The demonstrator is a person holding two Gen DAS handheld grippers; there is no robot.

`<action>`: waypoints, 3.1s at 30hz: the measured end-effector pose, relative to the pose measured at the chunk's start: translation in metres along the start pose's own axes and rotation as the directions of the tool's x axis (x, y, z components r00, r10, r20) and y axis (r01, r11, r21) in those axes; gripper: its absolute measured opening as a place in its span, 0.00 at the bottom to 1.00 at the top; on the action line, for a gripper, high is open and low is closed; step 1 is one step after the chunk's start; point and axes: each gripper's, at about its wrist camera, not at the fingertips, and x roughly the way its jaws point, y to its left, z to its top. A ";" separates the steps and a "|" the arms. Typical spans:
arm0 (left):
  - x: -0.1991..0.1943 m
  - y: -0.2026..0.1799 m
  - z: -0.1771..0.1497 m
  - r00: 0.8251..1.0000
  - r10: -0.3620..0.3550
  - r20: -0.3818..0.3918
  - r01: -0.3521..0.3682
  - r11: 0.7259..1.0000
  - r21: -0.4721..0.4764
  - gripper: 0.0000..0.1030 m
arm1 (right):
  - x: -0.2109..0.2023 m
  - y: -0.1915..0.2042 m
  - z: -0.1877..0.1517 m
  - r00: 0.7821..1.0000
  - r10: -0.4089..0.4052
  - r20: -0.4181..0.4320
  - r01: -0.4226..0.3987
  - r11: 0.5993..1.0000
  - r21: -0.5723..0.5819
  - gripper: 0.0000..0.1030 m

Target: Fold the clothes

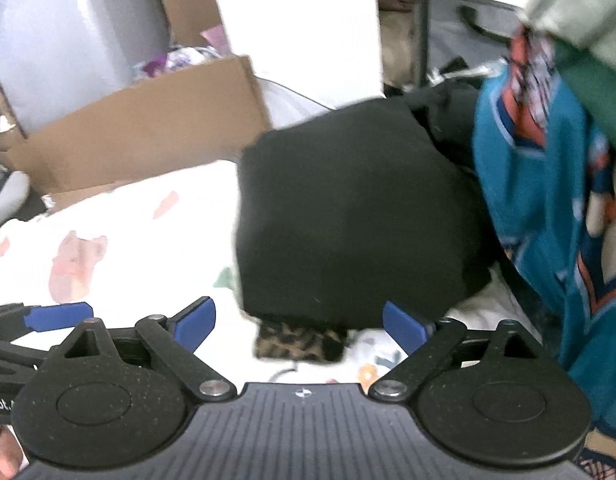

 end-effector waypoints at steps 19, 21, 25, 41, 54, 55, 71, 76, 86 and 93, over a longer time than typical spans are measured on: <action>-0.228 0.047 0.081 0.968 0.250 -0.016 -0.249 0.956 -0.151 0.99 | -0.142 0.080 0.128 0.993 0.107 -0.051 -0.111 0.989 -0.098 0.97; -0.246 0.050 0.086 0.966 0.256 -0.027 -0.257 0.954 -0.154 0.99 | -0.158 0.087 0.140 0.992 0.113 -0.062 -0.119 0.988 -0.100 0.98; -0.281 0.057 0.097 0.964 0.264 -0.037 -0.266 0.952 -0.152 0.99 | -0.186 0.096 0.156 0.991 0.114 -0.070 -0.120 0.988 -0.095 0.99; -0.424 0.102 0.121 0.923 0.384 -0.030 -0.381 0.899 -0.215 0.99 | -0.297 0.146 0.209 0.990 0.131 -0.058 -0.137 0.985 -0.105 0.99; -0.513 0.120 0.130 0.887 0.461 0.004 -0.449 0.865 -0.224 1.00 | -0.355 0.225 0.235 0.970 0.243 -0.028 -0.244 0.948 -0.207 0.99; -0.516 0.121 0.128 0.887 0.462 0.002 -0.450 0.864 -0.226 1.00 | -0.356 0.228 0.233 0.969 0.246 -0.030 -0.247 0.946 -0.210 0.99; -0.509 0.112 0.069 0.845 0.533 0.050 -0.486 0.803 -0.344 1.00 | -0.333 0.228 0.173 0.965 0.249 -0.082 -0.261 0.940 -0.218 0.99; -0.493 0.101 0.052 0.834 0.548 0.070 -0.492 0.794 -0.357 1.00 | -0.316 0.219 0.151 0.969 0.223 -0.108 -0.240 0.951 -0.195 0.99; -0.465 0.091 0.028 0.796 0.605 0.030 -0.547 0.740 -0.392 1.00 | -0.293 0.206 0.124 0.969 0.207 -0.136 -0.230 0.956 -0.181 0.99; -0.450 0.092 0.020 0.790 0.613 -0.003 -0.557 0.716 -0.420 1.00 | -0.278 0.207 0.105 0.962 0.203 -0.180 -0.241 0.946 -0.219 0.99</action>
